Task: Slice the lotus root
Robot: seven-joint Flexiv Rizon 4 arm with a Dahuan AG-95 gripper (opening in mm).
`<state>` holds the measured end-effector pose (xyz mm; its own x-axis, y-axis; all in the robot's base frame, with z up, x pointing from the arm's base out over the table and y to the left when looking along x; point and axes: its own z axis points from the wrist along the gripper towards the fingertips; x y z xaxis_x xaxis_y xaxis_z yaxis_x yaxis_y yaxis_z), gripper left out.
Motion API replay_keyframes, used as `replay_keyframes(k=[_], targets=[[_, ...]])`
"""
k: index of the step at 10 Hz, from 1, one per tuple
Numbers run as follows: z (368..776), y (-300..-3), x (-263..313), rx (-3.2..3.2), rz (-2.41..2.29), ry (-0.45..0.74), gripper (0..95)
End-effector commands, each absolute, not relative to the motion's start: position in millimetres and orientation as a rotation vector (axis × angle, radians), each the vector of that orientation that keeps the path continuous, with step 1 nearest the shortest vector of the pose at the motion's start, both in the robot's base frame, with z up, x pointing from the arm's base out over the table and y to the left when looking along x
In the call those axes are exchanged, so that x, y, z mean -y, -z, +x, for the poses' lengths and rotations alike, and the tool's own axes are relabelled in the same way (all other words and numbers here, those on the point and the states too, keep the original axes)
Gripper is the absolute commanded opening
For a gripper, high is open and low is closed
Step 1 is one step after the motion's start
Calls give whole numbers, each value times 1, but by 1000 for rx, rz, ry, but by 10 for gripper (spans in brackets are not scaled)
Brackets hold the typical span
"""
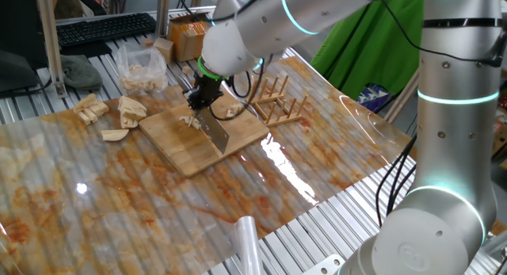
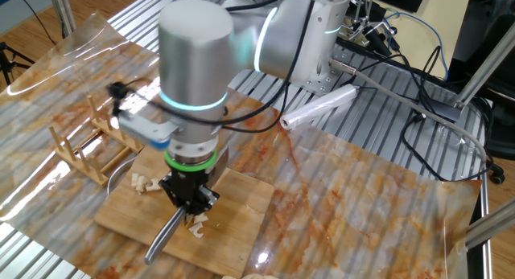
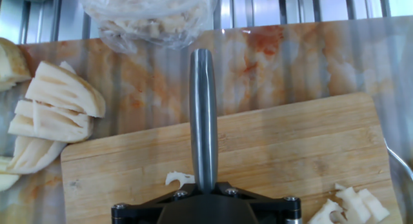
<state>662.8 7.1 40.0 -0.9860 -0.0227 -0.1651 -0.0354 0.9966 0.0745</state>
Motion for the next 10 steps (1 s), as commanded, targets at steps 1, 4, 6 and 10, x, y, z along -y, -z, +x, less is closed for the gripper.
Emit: replay_keyframes(k=[1, 4, 6, 10], targets=[[663, -45, -5, -2964, -31, -108, 0], [664, -50, -3, -2964, -30, -106, 0], [664, -54, 0, -2969, -33, -104, 0], [669, -36, -6, -2944, -16, -133, 0]])
